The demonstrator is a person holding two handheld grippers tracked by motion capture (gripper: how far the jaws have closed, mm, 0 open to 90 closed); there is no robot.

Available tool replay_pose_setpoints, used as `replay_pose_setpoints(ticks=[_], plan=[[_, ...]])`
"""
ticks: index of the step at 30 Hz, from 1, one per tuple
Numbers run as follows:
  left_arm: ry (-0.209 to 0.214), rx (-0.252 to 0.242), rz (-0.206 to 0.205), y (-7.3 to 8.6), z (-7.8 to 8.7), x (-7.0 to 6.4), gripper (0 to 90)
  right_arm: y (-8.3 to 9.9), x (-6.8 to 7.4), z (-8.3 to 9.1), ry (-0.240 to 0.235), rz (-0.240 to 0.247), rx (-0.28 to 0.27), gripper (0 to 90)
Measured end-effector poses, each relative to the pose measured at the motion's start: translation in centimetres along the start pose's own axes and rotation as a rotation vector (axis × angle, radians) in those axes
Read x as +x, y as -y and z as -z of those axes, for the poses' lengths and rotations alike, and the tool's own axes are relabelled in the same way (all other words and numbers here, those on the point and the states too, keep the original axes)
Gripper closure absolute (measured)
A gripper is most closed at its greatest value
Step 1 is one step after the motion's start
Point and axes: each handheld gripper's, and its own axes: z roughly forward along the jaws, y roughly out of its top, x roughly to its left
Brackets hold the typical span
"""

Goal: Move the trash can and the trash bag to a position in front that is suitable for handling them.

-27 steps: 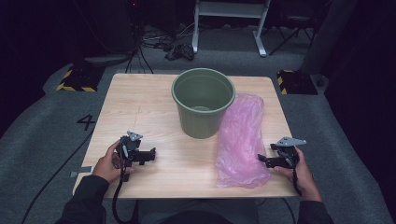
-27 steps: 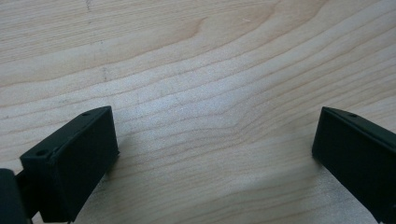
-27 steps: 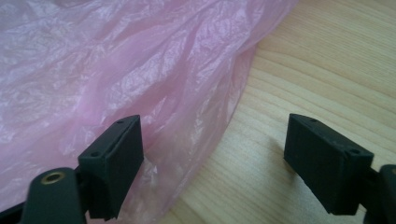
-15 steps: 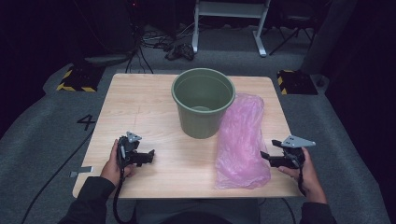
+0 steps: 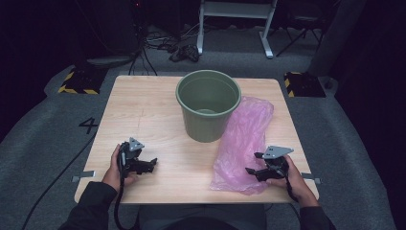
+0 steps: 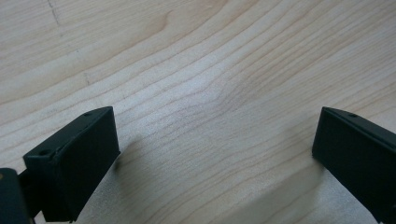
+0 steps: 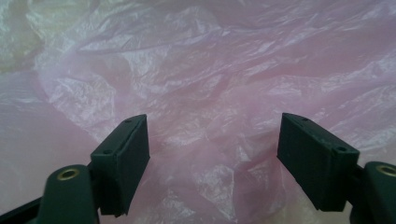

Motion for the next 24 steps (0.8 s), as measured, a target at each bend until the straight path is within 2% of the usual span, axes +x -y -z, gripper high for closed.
replay_pose_setpoints(ticks=[2,13,15,20,24], plan=[[0.023,0.007,0.025,0.0,-0.1,0.3,0.2,0.0,0.1,-0.6,0.006,-0.007,0.013,23.7],[0.031,0.008,0.018,0.0,-0.1,0.3,0.0,-1.7,1.8,-2.4,-0.027,0.013,0.011,23.2],[0.03,0.008,0.017,0.0,-0.1,0.3,0.1,-2.2,2.3,-2.8,-0.031,0.038,0.013,23.2],[0.029,0.006,0.015,0.0,-0.1,0.3,0.3,-3.1,3.1,-3.6,-0.038,0.066,0.017,23.0],[0.032,0.012,0.007,-0.1,-0.1,0.2,0.3,-3.6,3.3,-2.9,0.018,0.088,-0.012,24.4]])
